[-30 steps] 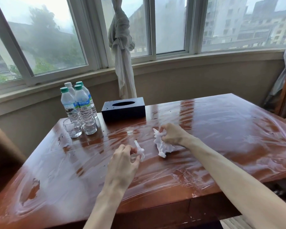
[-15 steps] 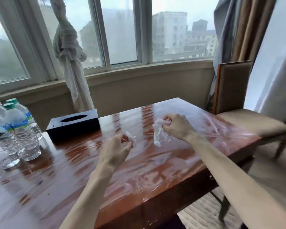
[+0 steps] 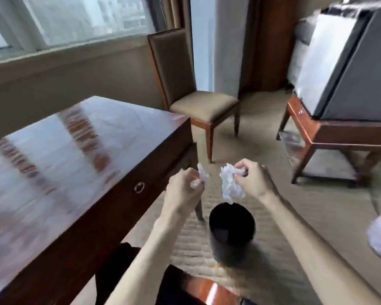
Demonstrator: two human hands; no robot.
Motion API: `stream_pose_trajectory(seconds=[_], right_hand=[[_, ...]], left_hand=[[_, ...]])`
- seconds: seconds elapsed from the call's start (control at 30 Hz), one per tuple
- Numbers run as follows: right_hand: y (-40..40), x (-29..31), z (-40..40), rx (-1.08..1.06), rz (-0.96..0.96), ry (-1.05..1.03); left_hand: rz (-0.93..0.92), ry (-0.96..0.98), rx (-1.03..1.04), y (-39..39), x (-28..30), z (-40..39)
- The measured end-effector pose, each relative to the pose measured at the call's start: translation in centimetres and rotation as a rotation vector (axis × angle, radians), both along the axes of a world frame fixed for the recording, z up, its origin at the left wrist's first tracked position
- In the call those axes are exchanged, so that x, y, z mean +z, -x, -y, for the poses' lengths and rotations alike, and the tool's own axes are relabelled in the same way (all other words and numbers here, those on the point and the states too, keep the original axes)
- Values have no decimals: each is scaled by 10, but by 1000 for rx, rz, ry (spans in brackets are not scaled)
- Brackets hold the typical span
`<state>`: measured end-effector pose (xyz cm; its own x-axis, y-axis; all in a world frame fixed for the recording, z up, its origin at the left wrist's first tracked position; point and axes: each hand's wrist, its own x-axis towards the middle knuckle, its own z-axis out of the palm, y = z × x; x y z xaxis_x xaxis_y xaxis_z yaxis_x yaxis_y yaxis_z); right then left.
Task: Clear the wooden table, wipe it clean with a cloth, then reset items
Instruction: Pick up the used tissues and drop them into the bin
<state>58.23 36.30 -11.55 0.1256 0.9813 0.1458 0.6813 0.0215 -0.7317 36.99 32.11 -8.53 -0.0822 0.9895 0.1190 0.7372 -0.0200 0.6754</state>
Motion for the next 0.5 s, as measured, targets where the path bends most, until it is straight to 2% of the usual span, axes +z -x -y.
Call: stream_pose_trajectory(seconds=[0.13,0.27,0.4,0.5], right_hand=[[-48,-60,-15,-51,18,172],[-63,-113,-38,-1,66,337],[-58,-168,-67,-1,110,498],[-47,-203,-90,-24,124,594]], left_hand=[[5,304,-45,-38,-85,-45],[13,484,-104,-67,-153,-79],[-105,616,-224,-82,-205,-104],[-240,671,-315,-74,-220,-106]])
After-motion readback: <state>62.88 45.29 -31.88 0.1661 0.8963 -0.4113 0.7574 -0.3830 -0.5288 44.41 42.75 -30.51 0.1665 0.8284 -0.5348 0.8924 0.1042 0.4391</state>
